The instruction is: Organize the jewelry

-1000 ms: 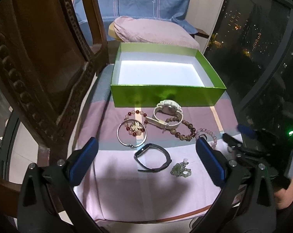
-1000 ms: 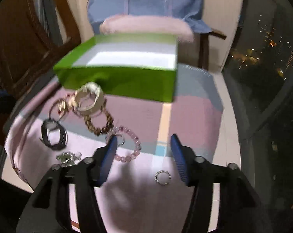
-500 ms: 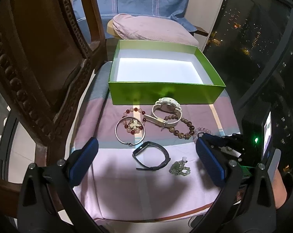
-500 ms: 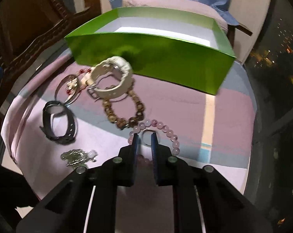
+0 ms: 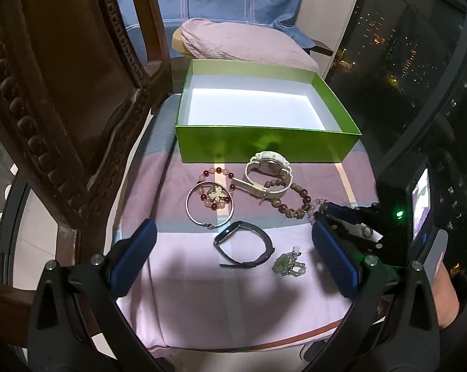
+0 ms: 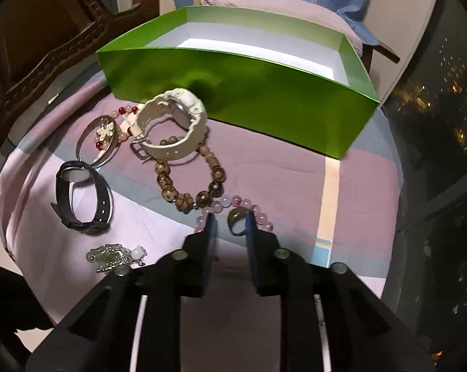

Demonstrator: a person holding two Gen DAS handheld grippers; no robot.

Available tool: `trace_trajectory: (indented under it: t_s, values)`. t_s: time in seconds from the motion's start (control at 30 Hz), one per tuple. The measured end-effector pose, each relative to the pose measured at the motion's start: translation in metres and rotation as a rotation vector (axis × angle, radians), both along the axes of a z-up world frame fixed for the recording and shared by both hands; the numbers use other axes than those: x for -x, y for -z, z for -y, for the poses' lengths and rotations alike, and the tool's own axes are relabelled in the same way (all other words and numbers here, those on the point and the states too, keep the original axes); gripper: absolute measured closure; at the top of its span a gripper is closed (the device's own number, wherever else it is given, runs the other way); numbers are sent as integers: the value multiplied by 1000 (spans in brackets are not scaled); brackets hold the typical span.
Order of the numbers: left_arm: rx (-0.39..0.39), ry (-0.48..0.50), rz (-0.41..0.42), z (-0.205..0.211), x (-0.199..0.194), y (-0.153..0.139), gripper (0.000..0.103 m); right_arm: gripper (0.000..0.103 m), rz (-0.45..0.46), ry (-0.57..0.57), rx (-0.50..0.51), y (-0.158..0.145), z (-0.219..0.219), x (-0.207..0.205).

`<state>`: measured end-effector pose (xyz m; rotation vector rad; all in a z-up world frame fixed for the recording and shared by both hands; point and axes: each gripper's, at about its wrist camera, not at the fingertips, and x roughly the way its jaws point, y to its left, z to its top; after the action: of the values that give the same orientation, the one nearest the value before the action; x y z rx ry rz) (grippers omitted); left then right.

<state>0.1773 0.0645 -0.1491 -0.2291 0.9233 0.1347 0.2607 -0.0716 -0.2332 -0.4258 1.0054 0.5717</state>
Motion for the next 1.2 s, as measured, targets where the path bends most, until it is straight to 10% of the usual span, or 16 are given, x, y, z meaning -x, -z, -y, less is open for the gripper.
trace_trajectory:
  t_s: [0.2,0.6,0.93,1.03,1.1,1.2]
  values:
    - [-11,7,-8,3,-2,4,4,91,26,9,35,1,-1,-2]
    - [-21,26,-15,9,7,7,4,98,-16,-10,-223,-57,47,32]
    - [-25,28,-117,33,21,53,4,97,-36,-39,-62,-14,33,55]
    - [-30,22,-143,34,21,62,4,75,-93,-33,-127,-21,39,50]
    - [-4,10,-153,30,20,68,4,37,-70,-16,-190,-38,49,49]
    - [44,-27,-167,20,17,76,4,26,-52,40,-307,-63,75,40]
